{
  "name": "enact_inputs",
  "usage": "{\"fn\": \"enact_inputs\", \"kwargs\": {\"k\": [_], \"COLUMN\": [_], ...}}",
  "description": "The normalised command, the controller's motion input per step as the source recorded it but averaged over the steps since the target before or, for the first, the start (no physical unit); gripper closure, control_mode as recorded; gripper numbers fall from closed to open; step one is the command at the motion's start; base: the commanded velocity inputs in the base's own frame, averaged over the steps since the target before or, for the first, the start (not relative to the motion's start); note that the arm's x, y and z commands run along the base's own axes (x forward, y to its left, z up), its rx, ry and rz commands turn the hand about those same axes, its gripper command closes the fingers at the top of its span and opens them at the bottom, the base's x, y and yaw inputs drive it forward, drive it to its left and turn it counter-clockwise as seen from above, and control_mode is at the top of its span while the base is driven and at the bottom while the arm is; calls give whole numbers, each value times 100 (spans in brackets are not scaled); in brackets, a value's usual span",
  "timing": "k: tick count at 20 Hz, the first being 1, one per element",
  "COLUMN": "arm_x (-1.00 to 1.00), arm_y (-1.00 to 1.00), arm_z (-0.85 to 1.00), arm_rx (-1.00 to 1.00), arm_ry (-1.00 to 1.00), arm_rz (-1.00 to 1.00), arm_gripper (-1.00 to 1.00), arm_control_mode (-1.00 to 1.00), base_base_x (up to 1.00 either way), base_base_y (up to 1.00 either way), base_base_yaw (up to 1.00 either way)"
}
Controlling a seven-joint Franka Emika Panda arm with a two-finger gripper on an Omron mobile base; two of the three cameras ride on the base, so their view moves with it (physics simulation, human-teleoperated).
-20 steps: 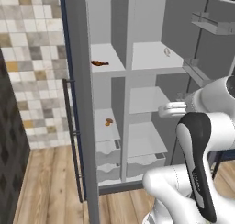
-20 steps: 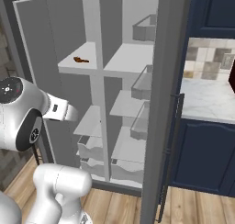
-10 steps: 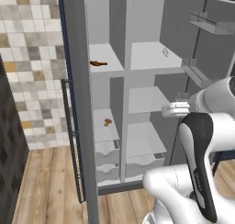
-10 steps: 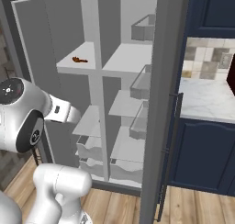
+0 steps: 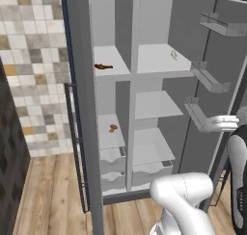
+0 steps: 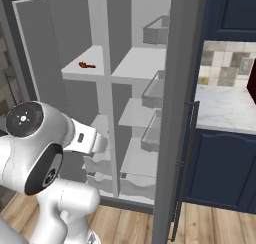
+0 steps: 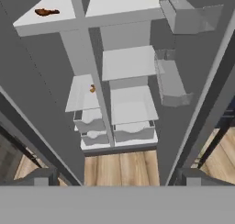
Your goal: There's a chicken drumstick in the fridge that needs to be moved to the freezer for freezing. Pick up the chicken drumstick from the fridge, place it on any shelf in the freezer, and close the fridge and freezer doors when done.
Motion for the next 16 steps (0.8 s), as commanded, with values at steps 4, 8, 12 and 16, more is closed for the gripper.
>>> {"fn": "enact_inputs", "kwargs": {"k": [4,8,12,16], "arm_x": [-17,22,8,17], "arm_y": [-60,-62,-72,-49], "arm_z": [-22,-52,-39,-28], "arm_rx": [0,0,0,0], "arm_ry": [-19,-21,-7,-13], "arm_rz": [0,1,3,5], "arm_gripper": [-100,-100,-100,-100], "arm_control_mode": [-100,-100,-100,-100], "base_base_x": [0,0,0,0], "base_base_y": [0,0,0,0], "base_base_yaw": [0,0,0,0]}}
